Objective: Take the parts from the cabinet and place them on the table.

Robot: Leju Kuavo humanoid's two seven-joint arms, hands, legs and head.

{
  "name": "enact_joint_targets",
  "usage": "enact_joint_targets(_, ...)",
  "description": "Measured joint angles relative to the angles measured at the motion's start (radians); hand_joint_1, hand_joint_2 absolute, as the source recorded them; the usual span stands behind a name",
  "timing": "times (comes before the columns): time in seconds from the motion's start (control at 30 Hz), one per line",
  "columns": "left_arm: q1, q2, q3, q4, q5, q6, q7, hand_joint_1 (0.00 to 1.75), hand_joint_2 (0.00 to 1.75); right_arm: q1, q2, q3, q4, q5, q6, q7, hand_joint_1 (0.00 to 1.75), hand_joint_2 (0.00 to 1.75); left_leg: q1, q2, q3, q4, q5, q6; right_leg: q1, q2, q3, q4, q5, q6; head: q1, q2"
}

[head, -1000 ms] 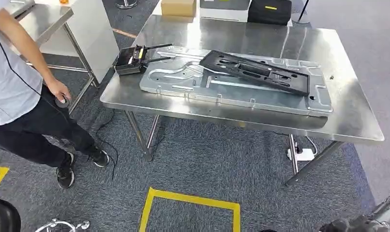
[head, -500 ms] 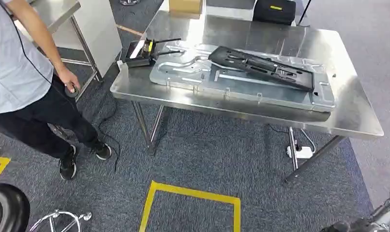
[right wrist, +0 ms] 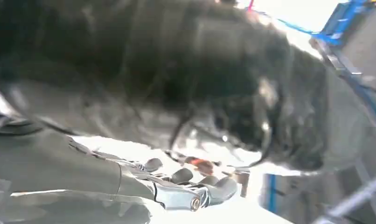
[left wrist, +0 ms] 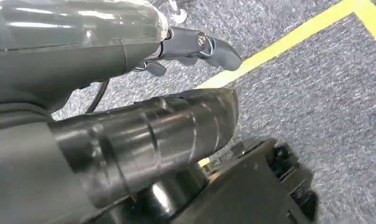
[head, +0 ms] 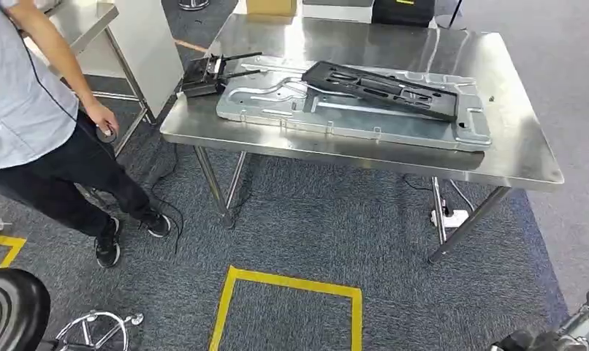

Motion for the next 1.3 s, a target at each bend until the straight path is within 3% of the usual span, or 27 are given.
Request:
enact_joint_targets(0.07, 0.001, 0.001, 0.000, 0.000, -0.003, -0.003, 0.000, 0.00, 0.00, -0.013, 0.000, -0.043, 0.032, -0.004, 0.020, 0.027, 0.00, 0.00, 0.000, 0.000, -0.046, 0.139, -0.065, -0.005, 0.004, -0.002, -0.022, 0.005, 0.012, -0.002, 0.000, 0.000)
enact_joint_targets(0.1, 0.002, 0.001, 0.000, 0.000, -0.006, -0.005, 0.000, 0.00, 0.00, -0.022, -0.001, -0.080, 0.065, 0.000, 0.038, 0.042, 0.00, 0.00, 0.000, 0.000, -0.044, 0.155, -0.065, -0.004, 0.005, -0.002, -0.032, 0.009, 0.017, -0.001, 0.000, 0.000)
enact_joint_targets(0.13, 0.002, 0.002, 0.000, 0.000, -0.009, -0.006, -0.002, 0.00, 0.00, -0.036, -0.003, -0.121, 0.105, 0.008, 0.063, 0.055, 0.00, 0.00, 0.000, 0.001, -0.021, 0.128, -0.047, -0.003, 0.006, -0.002, -0.040, 0.012, 0.021, 0.000, 0.000, 0.000)
enact_joint_targets(0.2, 0.001, 0.003, 0.000, 0.000, -0.014, -0.008, -0.003, 0.00, 0.00, -0.099, -0.019, -0.250, 0.255, 0.031, 0.134, 0.065, 0.00, 0.00, -0.001, 0.000, 0.111, -0.076, 0.037, 0.009, 0.006, 0.000, -0.056, 0.022, 0.029, 0.007, 0.000, 0.000)
enact_joint_targets(0.23, -0.002, 0.004, 0.000, 0.000, -0.018, -0.008, -0.003, 0.00, 0.00, -0.134, -0.032, -0.322, 0.345, 0.045, 0.155, 0.065, 0.00, 0.00, -0.003, 0.000, 0.152, -0.157, 0.034, 0.016, 0.006, -0.002, -0.060, 0.028, 0.032, 0.012, 0.000, 0.000)
enact_joint_targets(0.27, -0.005, 0.005, 0.000, 0.000, -0.021, -0.011, -0.002, 0.00, 0.00, -0.168, -0.050, -0.395, 0.448, 0.069, 0.168, 0.066, 0.00, 0.00, -0.011, -0.001, 0.149, -0.165, 0.034, 0.022, 0.013, -0.004, -0.064, 0.031, 0.034, 0.019, 0.000, 0.000)
enact_joint_targets(0.37, 0.000, 0.006, 0.000, 0.000, -0.029, -0.015, -0.002, 0.00, 0.00, -0.248, -0.125, -0.588, 0.815, 0.137, 0.188, 0.080, 0.00, 0.00, -0.015, -0.010, 0.141, -0.163, 0.049, 0.042, 0.008, -0.011, -0.063, 0.023, 0.050, 0.041, 0.000, 0.000)
enact_joint_targets(0.4, 0.002, 0.007, 0.000, 0.000, -0.032, -0.016, -0.002, 0.00, 0.00, -0.274, -0.147, -0.632, 0.940, 0.166, 0.178, 0.115, 0.00, 0.00, -0.007, -0.009, 0.141, -0.174, 0.063, 0.051, 0.009, -0.008, -0.066, 0.023, 0.052, 0.047, 0.001, 0.000)
enact_joint_targets(0.43, 0.000, 0.010, 0.000, 0.000, -0.033, -0.017, -0.002, 0.00, 0.00, -0.299, -0.168, -0.676, 1.081, 0.199, 0.172, 0.175, 0.00, 0.00, -0.004, -0.006, 0.138, -0.178, 0.073, 0.059, 0.004, 0.000, -0.070, 0.035, 0.031, 0.055, 0.002, 0.000)
enact_joint_targets(0.47, -0.003, 0.010, 0.000, 0.000, -0.035, -0.018, -0.001, 0.00, 0.00, -0.309, -0.182, -0.713, 1.186, 0.215, 0.168, 0.210, 0.00, 0.00, -0.003, -0.005, 0.130, -0.178, 0.079, 0.066, 0.003, 0.002, -0.090, 0.078, -0.015, 0.060, 0.003, 0.000)
enact_joint_targets(0.53, -0.004, 0.010, 0.000, 0.000, -0.036, -0.019, -0.001, 0.00, 0.00, -0.319, -0.194, -0.754, 1.313, 0.230, 0.169, 0.240, 0.00, 0.00, -0.005, -0.005, 0.109, -0.177, 0.092, 0.066, -0.003, 0.007, -0.148, 0.229, -0.112, 0.069, 0.002, 0.000)
enact_joint_targets(0.57, -0.001, 0.011, 0.000, 0.000, -0.041, -0.020, 0.000, 0.00, 0.00, -0.332, -0.194, -0.769, 1.384, 0.243, 0.186, 0.289, 0.00, 0.00, -0.006, -0.002, 0.100, -0.176, 0.097, 0.065, -0.005, 0.007, -0.171, 0.295, -0.141, 0.072, 0.002, 0.000)
enact_joint_targets(0.6, -0.001, 0.012, 0.000, 0.000, -0.045, -0.022, 0.003, 0.00, 0.00, -0.347, -0.194, -0.783, 1.449, 0.259, 0.220, 0.389, 0.00, 0.00, -0.005, 0.003, 0.091, -0.173, 0.102, 0.062, -0.008, 0.007, -0.172, 0.324, -0.145, 0.074, 0.002, 0.000)
enact_joint_targets(0.67, -0.002, 0.012, -0.002, 0.000, -0.051, -0.022, 0.005, 0.00, 0.00, -0.363, -0.185, -0.795, 1.540, 0.279, 0.284, 0.609, 0.00, 0.00, -0.002, 0.003, 0.079, -0.168, 0.108, 0.056, -0.016, 0.007, -0.099, 0.230, -0.094, 0.077, 0.002, 0.000)
enact_joint_targets(0.7, -0.003, 0.012, -0.002, 0.000, -0.051, -0.022, 0.005, 0.00, 0.00, -0.367, -0.176, -0.798, 1.577, 0.287, 0.301, 0.665, 0.00, 0.00, 0.000, 0.002, 0.075, -0.164, 0.110, 0.052, -0.019, 0.007, -0.034, 0.128, -0.056, 0.077, 0.002, 0.000)
enact_joint_targets(0.73, -0.004, 0.012, -0.002, 0.000, -0.049, -0.021, 0.005, 0.00, 0.00, -0.370, -0.164, -0.799, 1.603, 0.294, 0.309, 0.669, 0.00, 0.00, 0.001, 0.002, 0.071, -0.159, 0.112, 0.047, -0.023, 0.007, 0.024, 0.038, -0.033, 0.077, 0.002, 0.000)
enact_joint_targets(0.77, -0.004, 0.013, -0.002, 0.000, -0.048, -0.019, 0.007, 0.00, 0.00, -0.380, -0.147, -0.799, 1.629, 0.301, 0.319, 0.667, 0.00, 0.00, -0.005, 0.002, 0.066, -0.154, 0.114, 0.036, -0.016, 0.013, 0.030, 0.014, -0.046, 0.070, 0.002, 0.000)
enact_joint_targets(0.8, -0.006, 0.013, -0.002, 0.000, -0.047, -0.018, 0.007, 0.00, 0.00, -0.383, -0.135, -0.799, 1.645, 0.304, 0.320, 0.661, 0.00, 0.00, -0.006, 0.002, 0.066, -0.152, 0.115, 0.030, -0.014, 0.017, 0.023, 0.011, -0.035, 0.058, 0.001, 0.000)
enact_joint_targets(0.87, -0.008, 0.013, -0.002, 0.000, -0.047, -0.016, 0.010, 0.00, 0.00, -0.389, -0.119, -0.799, 1.680, 0.308, 0.324, 0.655, 0.00, 0.00, -0.005, 0.003, 0.068, -0.159, 0.124, 0.016, -0.009, 0.016, 0.020, 0.016, -0.032, 0.046, 0.001, 0.000)
enact_joint_targets(0.93, -0.005, 0.014, -0.002, 0.000, -0.047, -0.016, 0.010, 0.00, 0.00, -0.396, -0.108, -0.800, 1.704, 0.312, 0.334, 0.650, 0.00, 0.00, 0.002, 0.001, 0.058, -0.148, 0.122, 0.003, -0.015, 0.009, 0.012, 0.007, -0.015, 0.022, 0.001, 0.000)
enact_joint_targets(0.97, -0.005, 0.015, -0.002, 0.000, -0.047, -0.015, 0.011, 0.00, 0.00, -0.399, -0.104, -0.800, 1.711, 0.318, 0.339, 0.643, 0.00, 0.00, 0.003, 0.001, 0.045, -0.122, 0.087, -0.001, -0.013, 0.009, 0.005, 0.006, -0.008, 0.014, 0.001, 0.000)
enact_joint_targets(1.07, -0.003, 0.016, -0.002, 0.000, -0.045, -0.014, 0.015, 0.00, 0.00, -0.401, -0.102, -0.800, 1.724, 0.340, 0.351, 0.624, 0.00, 0.00, 0.003, 0.001, -0.030, 0.094, -0.060, -0.004, -0.005, 0.006, -0.022, 0.009, 0.009, 0.004, -0.001, 0.000)
enact_joint_targets(1.1, -0.003, 0.016, -0.002, 0.000, -0.045, -0.013, 0.016, 0.00, 0.00, -0.401, -0.101, -0.799, 1.730, 0.349, 0.352, 0.616, 0.00, 0.00, 0.002, 0.001, -0.038, 0.136, -0.076, -0.003, -0.002, 0.005, -0.031, 0.012, 0.014, 0.004, 0.000, 0.000)
enact_joint_targets(1.17, -0.003, 0.017, -0.001, 0.000, -0.043, -0.012, 0.016, 0.00, 0.00, -0.403, -0.098, -0.794, 1.740, 0.370, 0.354, 0.597, 0.00, 0.00, 0.002, 0.001, 0.005, 0.098, -0.051, 0.004, 0.003, 0.005, -0.047, 0.019, 0.021, 0.005, 0.000, 0.000)
enact_joint_targets(1.23, -0.004, 0.018, -0.001, 0.000, -0.040, -0.009, 0.016, 0.00, 0.00, -0.405, -0.096, -0.789, 1.746, 0.385, 0.353, 0.585, 0.00, 0.00, -0.001, 0.001, 0.126, -0.084, 0.019, 0.017, 0.005, 0.006, -0.061, 0.029, 0.027, 0.009, -0.001, 0.000)
enact_joint_targets(1.27, -0.007, 0.018, -0.001, 0.000, -0.040, -0.009, 0.016, 0.00, 0.00, -0.406, -0.095, -0.787, 1.747, 0.391, 0.352, 0.584, 0.00, 0.00, -0.004, 0.000, 0.165, -0.156, 0.017, 0.025, 0.005, 0.005, -0.066, 0.036, 0.029, 0.012, 0.000, 0.000)
enact_joint_targets(1.3, -0.010, 0.018, 0.000, 0.000, -0.038, -0.009, 0.016, 0.00, 0.00, -0.406, -0.094, -0.783, 1.750, 0.399, 0.351, 0.584, 0.00, 0.00, -0.011, 0.001, 0.162, -0.164, 0.018, 0.025, 0.013, 0.004, -0.069, 0.041, 0.031, 0.017, -0.001, 0.000)
